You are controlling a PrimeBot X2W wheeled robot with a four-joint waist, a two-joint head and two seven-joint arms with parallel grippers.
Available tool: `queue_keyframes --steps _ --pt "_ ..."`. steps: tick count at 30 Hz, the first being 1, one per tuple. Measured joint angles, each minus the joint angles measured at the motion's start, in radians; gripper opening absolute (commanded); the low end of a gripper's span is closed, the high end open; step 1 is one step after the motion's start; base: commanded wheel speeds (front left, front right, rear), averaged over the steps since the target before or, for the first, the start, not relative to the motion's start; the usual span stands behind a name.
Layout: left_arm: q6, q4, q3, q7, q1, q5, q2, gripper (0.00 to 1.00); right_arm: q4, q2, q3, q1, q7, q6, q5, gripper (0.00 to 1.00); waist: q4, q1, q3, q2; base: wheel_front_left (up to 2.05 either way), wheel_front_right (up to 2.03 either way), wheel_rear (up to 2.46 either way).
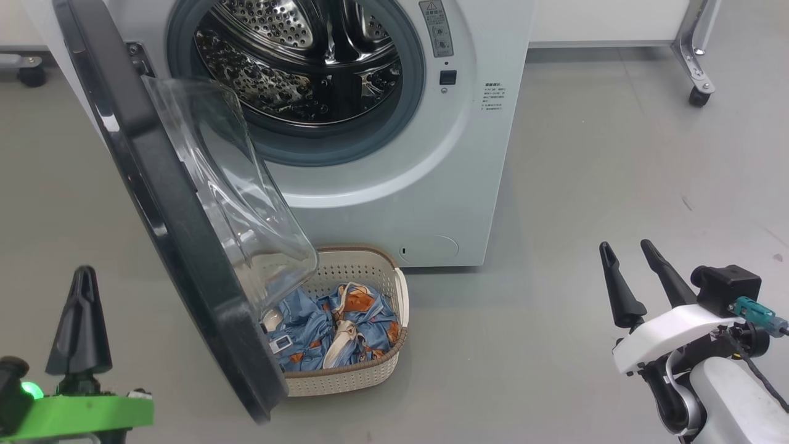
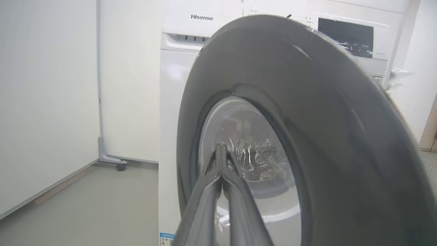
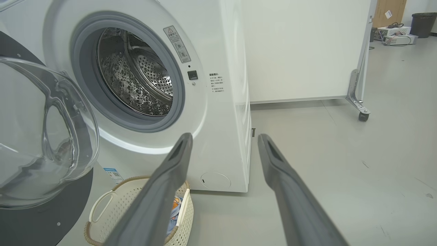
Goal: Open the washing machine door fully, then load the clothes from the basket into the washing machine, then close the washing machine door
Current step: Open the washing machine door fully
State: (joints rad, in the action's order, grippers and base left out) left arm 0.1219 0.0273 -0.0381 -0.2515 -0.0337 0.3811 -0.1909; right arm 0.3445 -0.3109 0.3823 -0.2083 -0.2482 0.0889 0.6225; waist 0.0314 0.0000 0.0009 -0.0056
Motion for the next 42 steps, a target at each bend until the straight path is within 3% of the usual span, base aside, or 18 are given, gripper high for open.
queue_keyframes --steps 10,21,31,42 --pt "0.0 0.177 -0.046 -0.005 -0.03 -0.042 0.005 0.0 0.003 0.015 -0.011 0.0 0.0 0.008 -0.014 1.0 0.011 0.0 -0.001 0.0 0.0 0.0 0.0" --pt "0.0 0.353 -0.21 -0.006 -0.045 -0.049 0.01 0.0 0.008 0.027 -0.016 0.001 0.0 0.017 -0.024 1.0 0.015 0.0 -0.002 0.0 0.0 0.0 0.0" --pt "0.0 0.351 -0.352 0.045 -0.014 -0.006 0.009 0.0 0.014 0.043 -0.012 0.001 0.0 0.019 -0.027 1.0 -0.001 0.0 0.003 0.0 0.0 0.0 0.0" --pt "0.0 0.225 -0.416 0.121 0.056 0.067 0.032 0.0 0.017 0.053 -0.02 0.0 0.0 0.026 -0.034 1.0 -0.046 0.0 0.028 0.0 0.0 0.0 0.0"
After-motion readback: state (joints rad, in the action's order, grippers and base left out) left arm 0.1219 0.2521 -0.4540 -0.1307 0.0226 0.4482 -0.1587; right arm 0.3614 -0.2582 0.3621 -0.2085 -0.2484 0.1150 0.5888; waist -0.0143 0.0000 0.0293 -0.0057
